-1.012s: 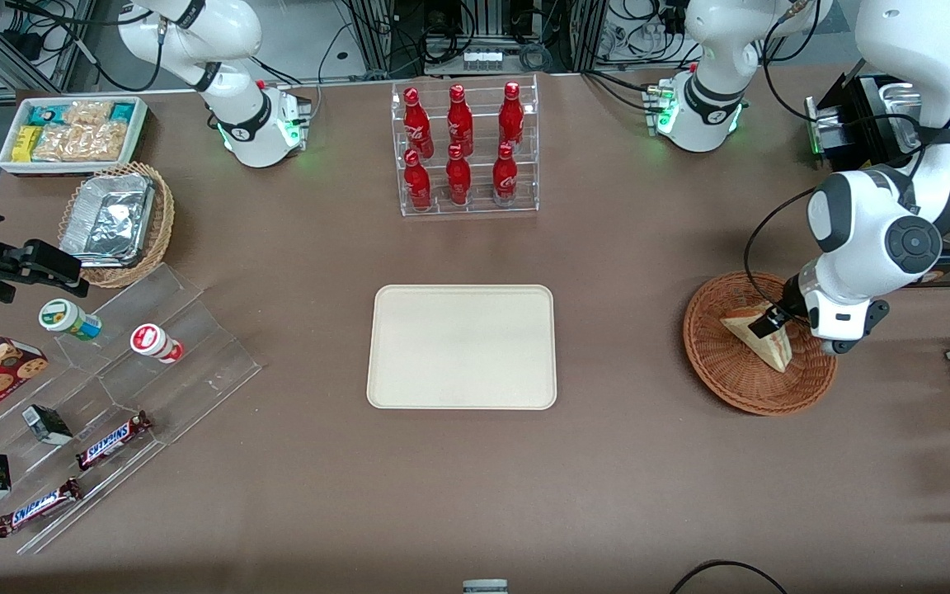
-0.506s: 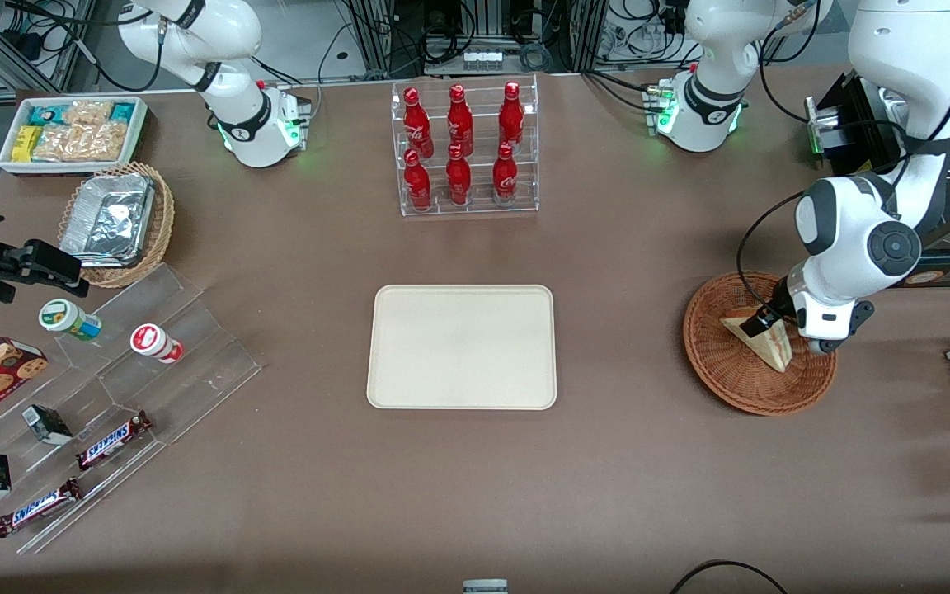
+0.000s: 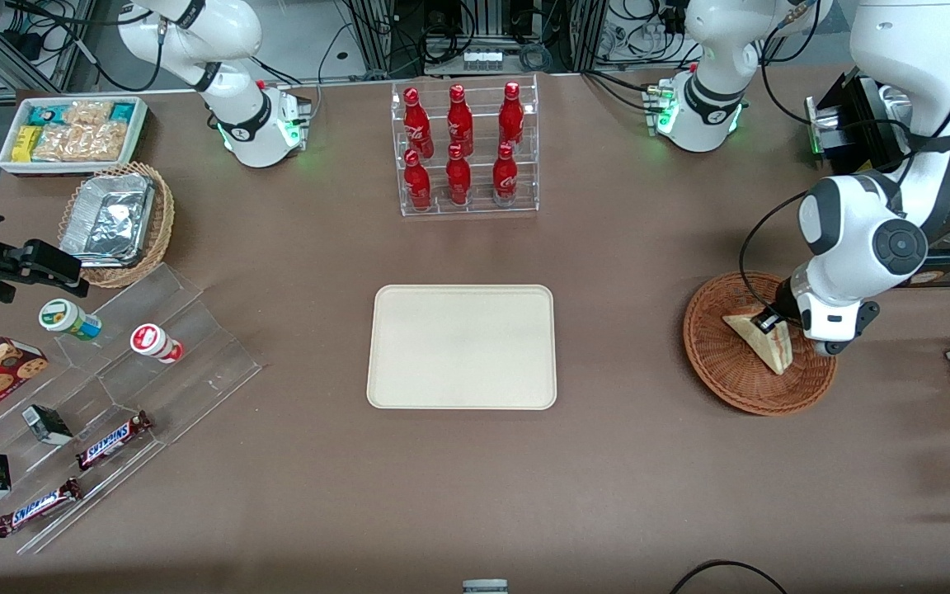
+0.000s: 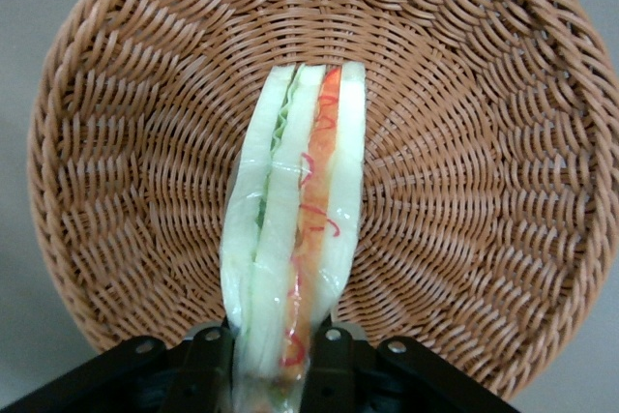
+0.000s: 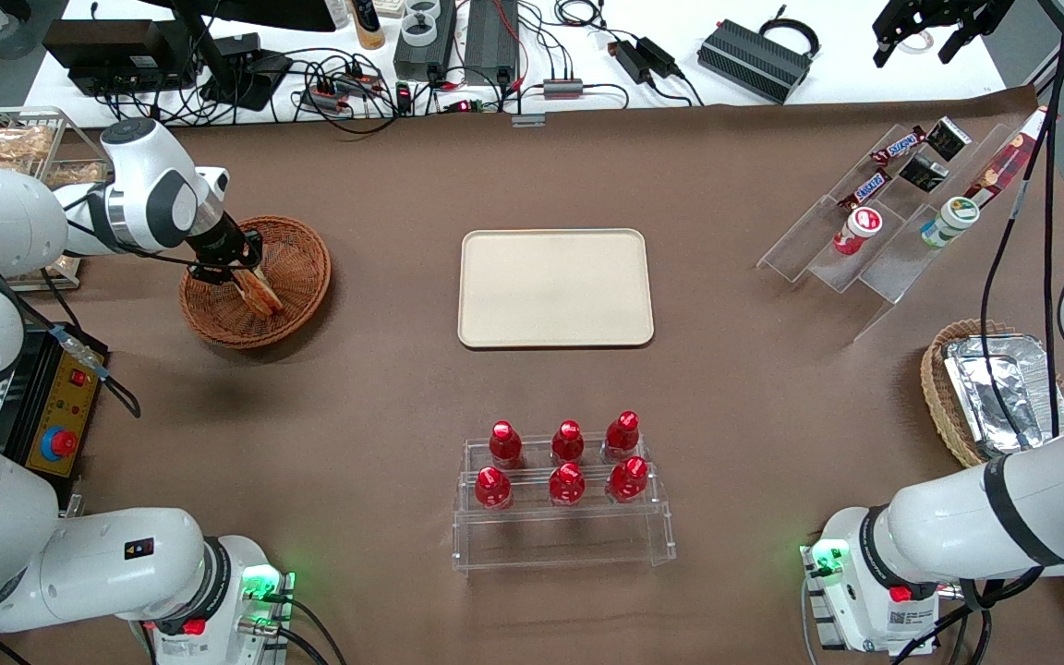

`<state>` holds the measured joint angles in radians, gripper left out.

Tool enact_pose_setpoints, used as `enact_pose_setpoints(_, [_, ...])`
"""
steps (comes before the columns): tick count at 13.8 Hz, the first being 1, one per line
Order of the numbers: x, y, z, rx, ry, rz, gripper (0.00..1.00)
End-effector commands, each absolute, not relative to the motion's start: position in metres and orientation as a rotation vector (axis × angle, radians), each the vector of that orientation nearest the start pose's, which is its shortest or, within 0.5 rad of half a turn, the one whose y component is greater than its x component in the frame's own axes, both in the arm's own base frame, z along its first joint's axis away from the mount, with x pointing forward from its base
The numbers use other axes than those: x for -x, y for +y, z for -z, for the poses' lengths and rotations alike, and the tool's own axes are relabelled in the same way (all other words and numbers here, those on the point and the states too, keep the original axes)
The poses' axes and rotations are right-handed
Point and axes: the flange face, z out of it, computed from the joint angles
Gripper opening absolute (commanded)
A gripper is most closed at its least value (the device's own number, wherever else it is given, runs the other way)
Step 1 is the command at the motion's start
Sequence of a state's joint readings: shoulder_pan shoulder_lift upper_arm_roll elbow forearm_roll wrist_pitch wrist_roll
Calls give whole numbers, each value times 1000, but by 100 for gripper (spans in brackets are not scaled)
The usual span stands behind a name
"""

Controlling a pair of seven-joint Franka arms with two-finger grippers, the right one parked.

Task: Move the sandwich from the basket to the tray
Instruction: 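Lower the left gripper and close it on the wrapped sandwich, then lift the sandwich out of the basket with the left gripper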

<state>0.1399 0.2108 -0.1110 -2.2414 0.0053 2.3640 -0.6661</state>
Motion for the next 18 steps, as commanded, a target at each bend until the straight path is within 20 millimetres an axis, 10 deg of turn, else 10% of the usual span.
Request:
enact_pose_setpoints(1, [-535,11,-305,2922,-1067,-148,27])
enact_pose_setpoints(7, [-534,-18,-379,2902,-942,-180,27])
enact_pose_setpoints(18, [-526,-187,-468,2964,-568,-172,26])
